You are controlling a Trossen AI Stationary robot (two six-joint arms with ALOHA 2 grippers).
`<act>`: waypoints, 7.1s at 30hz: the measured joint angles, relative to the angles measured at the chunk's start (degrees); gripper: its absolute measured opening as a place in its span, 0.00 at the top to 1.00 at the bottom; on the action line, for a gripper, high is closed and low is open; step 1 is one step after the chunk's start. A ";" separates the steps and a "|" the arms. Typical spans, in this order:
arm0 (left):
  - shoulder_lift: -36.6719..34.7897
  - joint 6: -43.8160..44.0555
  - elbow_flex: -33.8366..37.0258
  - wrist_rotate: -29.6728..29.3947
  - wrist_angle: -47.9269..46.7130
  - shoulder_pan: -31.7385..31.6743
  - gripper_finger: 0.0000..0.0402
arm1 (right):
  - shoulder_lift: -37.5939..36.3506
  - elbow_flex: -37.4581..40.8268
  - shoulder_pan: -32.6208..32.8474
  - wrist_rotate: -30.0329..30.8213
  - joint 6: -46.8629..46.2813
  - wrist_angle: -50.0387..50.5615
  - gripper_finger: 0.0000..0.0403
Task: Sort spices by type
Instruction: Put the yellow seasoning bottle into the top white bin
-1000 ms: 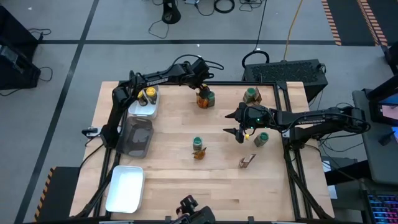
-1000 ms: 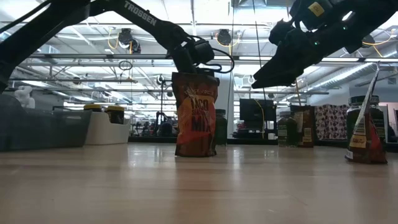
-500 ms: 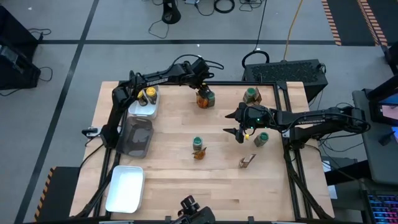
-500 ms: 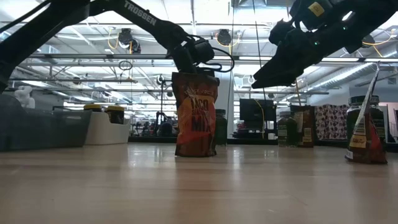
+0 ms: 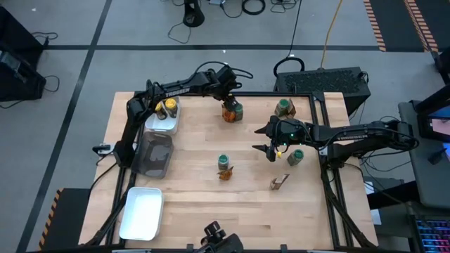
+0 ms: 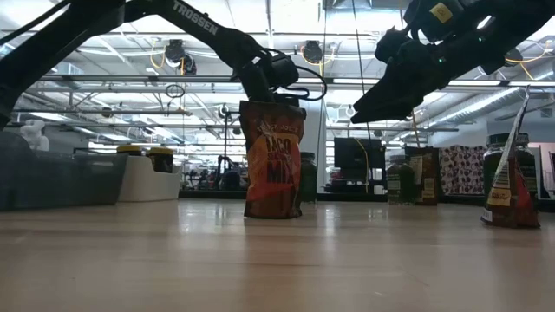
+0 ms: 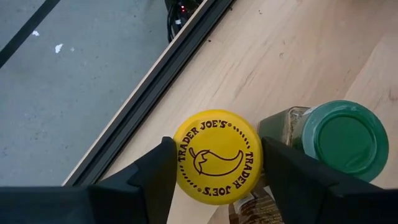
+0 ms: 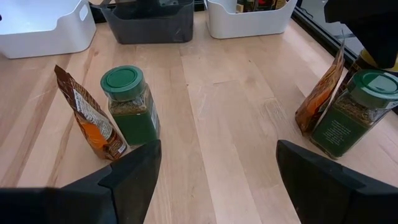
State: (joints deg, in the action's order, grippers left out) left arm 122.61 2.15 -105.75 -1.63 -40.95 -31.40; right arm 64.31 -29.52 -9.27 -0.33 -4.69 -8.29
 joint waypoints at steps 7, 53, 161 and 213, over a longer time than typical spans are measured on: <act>-0.68 -1.49 0.00 0.06 -1.06 -0.02 0.44 | 0.00 0.00 0.02 0.00 0.00 0.00 0.26; -21.42 -4.39 -3.64 -1.56 -34.94 -3.46 0.44 | 0.02 0.00 4.78 -0.42 -1.47 3.04 0.26; -49.06 7.85 53.68 -4.85 -19.79 -9.07 0.14 | 0.02 1.36 8.63 0.52 -2.82 -0.39 0.26; -47.81 4.92 49.96 -5.90 -15.94 -17.40 0.37 | 0.02 1.36 8.61 0.52 -2.60 -0.44 0.26</act>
State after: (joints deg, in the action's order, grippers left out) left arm 74.80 7.07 -55.79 -7.53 -56.89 -48.80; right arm 64.34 -28.16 -0.67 0.19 -7.29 -8.74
